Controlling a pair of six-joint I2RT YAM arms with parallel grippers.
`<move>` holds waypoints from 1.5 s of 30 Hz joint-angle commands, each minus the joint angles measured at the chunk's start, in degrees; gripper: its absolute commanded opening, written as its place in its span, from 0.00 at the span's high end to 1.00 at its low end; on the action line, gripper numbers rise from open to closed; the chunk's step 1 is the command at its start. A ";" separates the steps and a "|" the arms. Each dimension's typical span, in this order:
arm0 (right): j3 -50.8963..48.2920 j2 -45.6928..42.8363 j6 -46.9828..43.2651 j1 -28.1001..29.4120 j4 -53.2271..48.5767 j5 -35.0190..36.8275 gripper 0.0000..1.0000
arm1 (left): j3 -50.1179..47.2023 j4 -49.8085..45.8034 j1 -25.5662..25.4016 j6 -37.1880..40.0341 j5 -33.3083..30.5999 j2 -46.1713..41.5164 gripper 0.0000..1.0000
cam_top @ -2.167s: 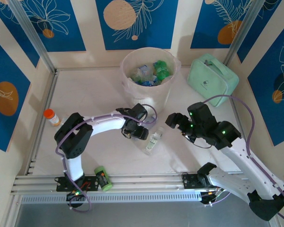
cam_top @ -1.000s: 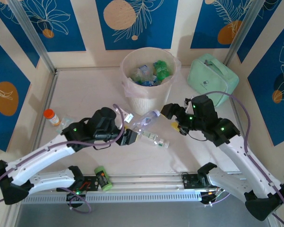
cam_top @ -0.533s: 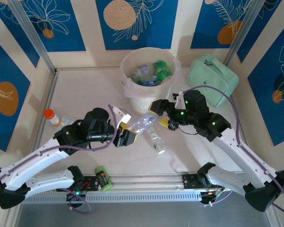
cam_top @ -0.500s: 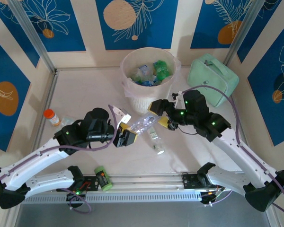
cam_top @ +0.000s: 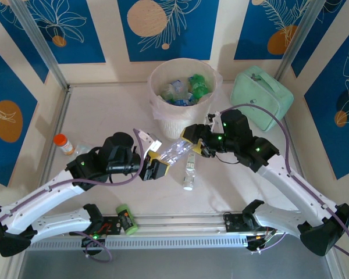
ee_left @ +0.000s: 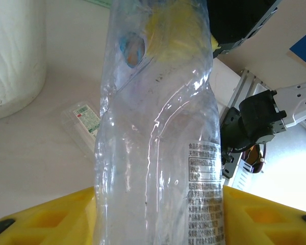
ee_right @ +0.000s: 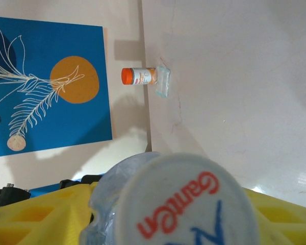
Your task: Put the plastic bottles in the bin
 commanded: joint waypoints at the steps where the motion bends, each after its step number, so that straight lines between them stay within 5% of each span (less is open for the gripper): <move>1: 2.00 -0.25 -0.35 0.49 0.64 -0.55 0.41 | 1.34 1.27 -0.34 1.19 0.35 -0.69 0.45; 6: 2.42 -0.25 -0.46 0.51 0.28 -0.25 0.47 | 1.28 1.57 -0.32 0.95 -0.63 -0.54 0.40; 13: 8.30 1.73 -3.63 -1.06 -2.01 0.91 0.47 | 3.42 -0.34 -0.32 -2.18 -12.25 -3.20 0.01; 18: 17.10 6.06 -5.73 -8.58 -1.79 0.22 0.47 | 5.09 -3.27 -0.23 -9.22 -28.47 -9.83 0.00; 24: 30.07 16.95 -5.66 -15.24 4.57 -0.39 0.46 | 5.03 -11.85 -0.08 -13.54 -37.88 -10.89 0.00; 45: 70.61 57.45 -7.71 -17.98 -2.47 0.21 0.48 | -6.75 -4.57 3.00 -18.92 -29.18 -3.86 0.01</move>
